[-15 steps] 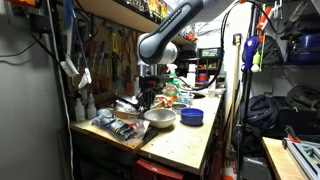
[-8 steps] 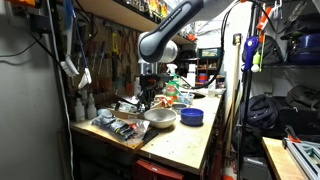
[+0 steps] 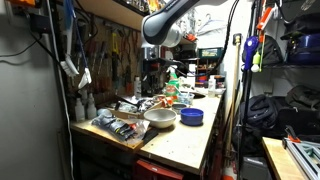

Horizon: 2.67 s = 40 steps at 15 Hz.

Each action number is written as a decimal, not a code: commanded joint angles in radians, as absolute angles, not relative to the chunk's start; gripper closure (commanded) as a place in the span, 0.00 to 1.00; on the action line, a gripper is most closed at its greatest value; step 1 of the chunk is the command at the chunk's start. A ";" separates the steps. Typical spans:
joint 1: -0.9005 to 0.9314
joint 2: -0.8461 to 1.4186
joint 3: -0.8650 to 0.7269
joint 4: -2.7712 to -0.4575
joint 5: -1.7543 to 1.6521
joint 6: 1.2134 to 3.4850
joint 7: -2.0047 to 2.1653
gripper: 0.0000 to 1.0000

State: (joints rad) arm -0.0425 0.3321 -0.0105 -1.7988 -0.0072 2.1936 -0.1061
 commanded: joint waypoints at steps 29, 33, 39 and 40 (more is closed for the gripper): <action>-0.099 0.010 0.034 -2.240 0.244 2.410 -0.531 0.00; -0.067 0.006 0.010 -2.235 0.293 2.463 -0.600 0.00; -0.047 -0.072 0.000 -2.313 0.338 2.512 -0.664 0.00; -0.047 -0.072 0.000 -2.313 0.338 2.512 -0.664 0.00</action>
State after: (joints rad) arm -0.0804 -0.0714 0.0323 -2.3143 0.3445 2.5132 -0.6704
